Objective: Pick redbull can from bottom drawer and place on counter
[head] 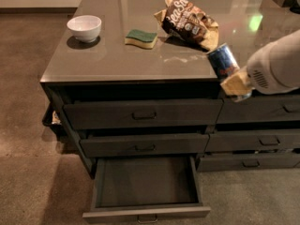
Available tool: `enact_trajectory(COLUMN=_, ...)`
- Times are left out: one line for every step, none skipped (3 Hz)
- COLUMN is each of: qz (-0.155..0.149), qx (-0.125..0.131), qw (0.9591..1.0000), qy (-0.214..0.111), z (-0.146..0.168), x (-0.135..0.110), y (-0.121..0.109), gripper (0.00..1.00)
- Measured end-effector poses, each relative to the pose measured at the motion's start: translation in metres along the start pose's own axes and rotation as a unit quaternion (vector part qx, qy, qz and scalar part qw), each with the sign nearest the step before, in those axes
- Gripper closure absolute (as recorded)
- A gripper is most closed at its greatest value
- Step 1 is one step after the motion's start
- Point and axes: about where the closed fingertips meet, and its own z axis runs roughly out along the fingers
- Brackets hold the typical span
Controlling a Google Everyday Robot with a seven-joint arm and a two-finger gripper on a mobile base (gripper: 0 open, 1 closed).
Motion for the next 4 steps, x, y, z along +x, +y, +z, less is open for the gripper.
enact_trajectory(qz=-0.009, qx=-0.018, qw=0.9997, qy=-0.015, z=0.036, x=-0.03, y=0.02, gripper=1.0)
enact_trajectory(qz=-0.01, qx=-0.031, qw=0.9989, qy=-0.033, z=0.067, x=-0.064, y=0.035, gripper=1.0)
enact_trajectory(qz=-0.015, qx=-0.045, qw=0.9977, qy=-0.049, z=0.092, x=-0.1, y=0.048, gripper=1.0)
enact_trajectory(qz=-0.02, qx=-0.061, qw=0.9961, qy=-0.061, z=0.114, x=-0.128, y=0.061, gripper=1.0)
